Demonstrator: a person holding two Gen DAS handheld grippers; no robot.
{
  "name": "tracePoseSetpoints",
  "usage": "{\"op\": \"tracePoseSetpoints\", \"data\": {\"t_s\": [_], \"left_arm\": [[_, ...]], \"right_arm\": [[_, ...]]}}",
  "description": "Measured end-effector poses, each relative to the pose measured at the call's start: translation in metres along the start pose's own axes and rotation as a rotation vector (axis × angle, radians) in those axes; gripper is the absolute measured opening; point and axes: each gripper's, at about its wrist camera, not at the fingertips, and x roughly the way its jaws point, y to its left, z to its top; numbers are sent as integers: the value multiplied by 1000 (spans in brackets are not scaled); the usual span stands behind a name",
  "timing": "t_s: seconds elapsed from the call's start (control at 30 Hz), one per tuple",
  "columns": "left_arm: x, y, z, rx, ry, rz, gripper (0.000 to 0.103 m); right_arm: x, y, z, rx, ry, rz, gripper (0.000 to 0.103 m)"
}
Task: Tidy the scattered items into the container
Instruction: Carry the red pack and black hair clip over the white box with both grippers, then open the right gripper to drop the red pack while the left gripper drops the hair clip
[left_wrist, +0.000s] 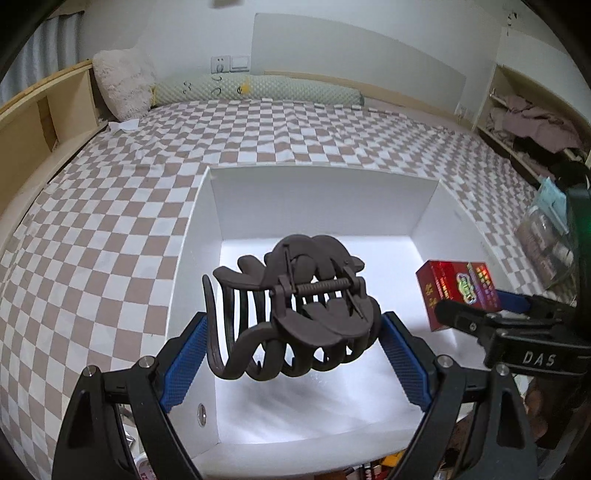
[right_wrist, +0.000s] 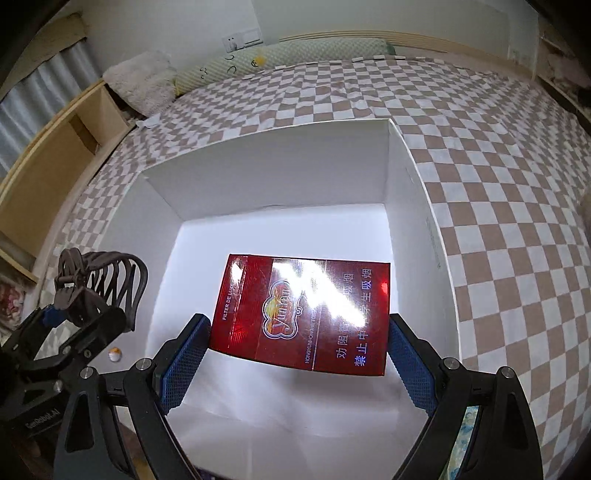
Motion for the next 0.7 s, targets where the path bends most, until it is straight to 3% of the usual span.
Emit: {"op": "tracePoseSetpoints", "data": {"t_s": [0.27, 0.7], "left_arm": [[17, 1, -9, 3, 43, 13, 92], [13, 4, -10, -12, 33, -19, 92]], "right_arm": [[5, 12, 1, -45, 29, -34, 93], [5, 9, 2, -25, 34, -57, 94]]}}
